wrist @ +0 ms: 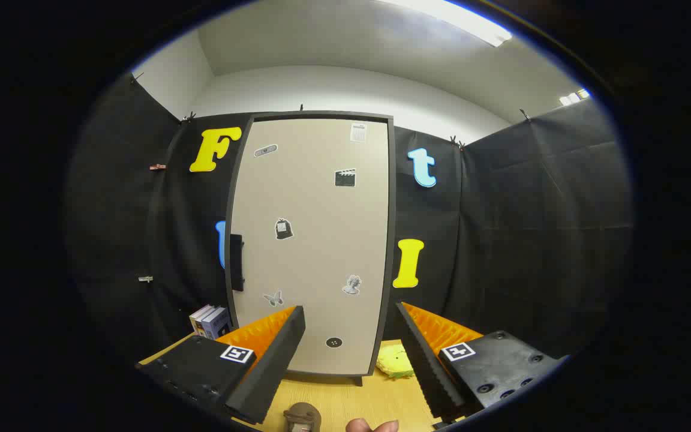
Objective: Open the shoe cabinet door, grab the shoes and put them into the shoe cabinet, then close the shoe cabinet door.
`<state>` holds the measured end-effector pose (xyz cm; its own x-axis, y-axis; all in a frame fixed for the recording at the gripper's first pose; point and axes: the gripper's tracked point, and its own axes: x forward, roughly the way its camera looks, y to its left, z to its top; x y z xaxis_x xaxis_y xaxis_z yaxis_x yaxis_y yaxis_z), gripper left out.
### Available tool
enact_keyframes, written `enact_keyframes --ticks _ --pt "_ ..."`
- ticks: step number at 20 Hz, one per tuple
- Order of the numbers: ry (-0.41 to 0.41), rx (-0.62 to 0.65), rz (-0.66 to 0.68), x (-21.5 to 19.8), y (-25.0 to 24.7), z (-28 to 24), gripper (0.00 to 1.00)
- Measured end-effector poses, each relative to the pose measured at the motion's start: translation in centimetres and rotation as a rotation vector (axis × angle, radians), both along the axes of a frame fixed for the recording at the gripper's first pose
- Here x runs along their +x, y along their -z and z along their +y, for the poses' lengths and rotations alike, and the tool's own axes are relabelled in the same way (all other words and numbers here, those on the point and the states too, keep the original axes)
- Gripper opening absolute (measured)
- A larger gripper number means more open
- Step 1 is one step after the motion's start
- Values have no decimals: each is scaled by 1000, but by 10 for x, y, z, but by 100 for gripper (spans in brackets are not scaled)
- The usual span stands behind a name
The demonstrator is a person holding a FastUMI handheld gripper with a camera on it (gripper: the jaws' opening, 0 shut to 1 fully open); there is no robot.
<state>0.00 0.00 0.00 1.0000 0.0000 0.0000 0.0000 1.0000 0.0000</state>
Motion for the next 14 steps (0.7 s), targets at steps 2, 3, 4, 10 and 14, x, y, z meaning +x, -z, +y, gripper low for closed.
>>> enact_keyframes --ticks 2,3,4,10,14 --pt "1 3 2 0 0 0 97" --pt "1 2 1 -1 0 0 98" --pt "4 -1 2 -1 0 0 98" --pt "8 3 -1 -3 -1 0 98" --pt "7 2 -1 -4 -2 2 98"
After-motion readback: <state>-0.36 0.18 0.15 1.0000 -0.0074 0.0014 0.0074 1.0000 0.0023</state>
